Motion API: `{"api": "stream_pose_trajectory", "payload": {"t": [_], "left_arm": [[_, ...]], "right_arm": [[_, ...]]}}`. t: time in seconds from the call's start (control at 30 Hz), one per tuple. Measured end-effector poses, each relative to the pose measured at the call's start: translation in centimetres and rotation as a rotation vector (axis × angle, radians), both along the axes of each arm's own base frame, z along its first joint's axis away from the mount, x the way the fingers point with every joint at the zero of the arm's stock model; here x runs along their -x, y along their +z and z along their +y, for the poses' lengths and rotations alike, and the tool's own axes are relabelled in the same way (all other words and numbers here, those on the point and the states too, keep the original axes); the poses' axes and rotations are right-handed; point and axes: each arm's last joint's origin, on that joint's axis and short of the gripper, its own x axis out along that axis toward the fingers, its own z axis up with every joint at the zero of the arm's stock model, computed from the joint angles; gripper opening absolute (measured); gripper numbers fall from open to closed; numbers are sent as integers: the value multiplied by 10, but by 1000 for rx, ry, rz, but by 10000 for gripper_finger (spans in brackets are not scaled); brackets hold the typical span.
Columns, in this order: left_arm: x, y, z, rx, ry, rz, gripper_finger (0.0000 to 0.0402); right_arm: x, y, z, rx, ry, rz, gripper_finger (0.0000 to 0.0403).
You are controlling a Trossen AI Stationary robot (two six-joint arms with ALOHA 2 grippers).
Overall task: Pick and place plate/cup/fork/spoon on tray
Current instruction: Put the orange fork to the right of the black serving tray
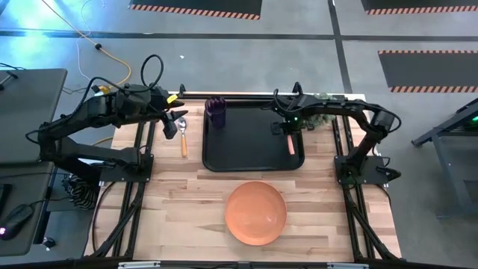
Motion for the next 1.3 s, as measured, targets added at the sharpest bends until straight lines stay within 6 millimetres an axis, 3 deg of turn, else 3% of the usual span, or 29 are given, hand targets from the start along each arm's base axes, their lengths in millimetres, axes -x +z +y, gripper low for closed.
{"api": "stream_pose_trajectory", "payload": {"t": [0.6,1.3], "left_arm": [[1,0,2,-16,1,11,131],[1,0,2,-19,-1,12,131]], "right_arm": [[5,-19,2,-10,-44,29,20],[4,-19,2,-9,-34,9,21]]}}
